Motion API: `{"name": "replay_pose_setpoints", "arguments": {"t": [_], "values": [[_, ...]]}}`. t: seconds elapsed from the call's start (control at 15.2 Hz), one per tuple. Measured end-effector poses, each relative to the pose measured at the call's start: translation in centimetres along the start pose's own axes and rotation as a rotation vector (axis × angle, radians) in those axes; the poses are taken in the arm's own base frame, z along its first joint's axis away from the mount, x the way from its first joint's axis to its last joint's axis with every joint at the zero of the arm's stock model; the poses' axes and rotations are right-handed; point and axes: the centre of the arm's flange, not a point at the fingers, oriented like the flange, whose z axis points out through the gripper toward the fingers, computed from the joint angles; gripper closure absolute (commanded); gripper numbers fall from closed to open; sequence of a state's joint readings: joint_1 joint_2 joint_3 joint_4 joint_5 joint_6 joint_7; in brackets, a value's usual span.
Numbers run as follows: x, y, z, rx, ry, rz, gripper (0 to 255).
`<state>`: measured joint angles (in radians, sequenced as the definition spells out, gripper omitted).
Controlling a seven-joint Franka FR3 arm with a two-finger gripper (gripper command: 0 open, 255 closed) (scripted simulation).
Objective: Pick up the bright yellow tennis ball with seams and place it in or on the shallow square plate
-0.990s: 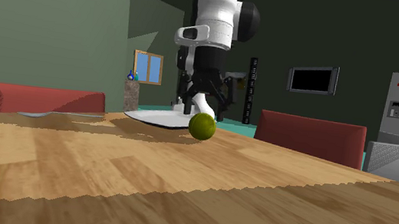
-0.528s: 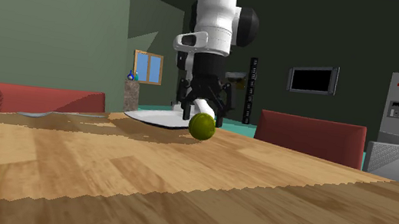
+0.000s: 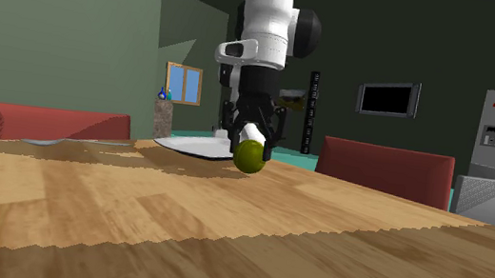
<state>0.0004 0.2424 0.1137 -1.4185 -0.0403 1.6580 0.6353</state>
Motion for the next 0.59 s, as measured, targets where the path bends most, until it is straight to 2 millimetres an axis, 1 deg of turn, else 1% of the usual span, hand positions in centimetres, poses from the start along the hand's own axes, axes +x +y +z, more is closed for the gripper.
{"name": "replay_pose_setpoints", "arguments": {"t": [0.33,0.59], "values": [[0.0,0.0,-0.2,0.000,0.000,0.000,255],[0.0,0.0,-2.1,0.000,0.000,0.000,255]]}}
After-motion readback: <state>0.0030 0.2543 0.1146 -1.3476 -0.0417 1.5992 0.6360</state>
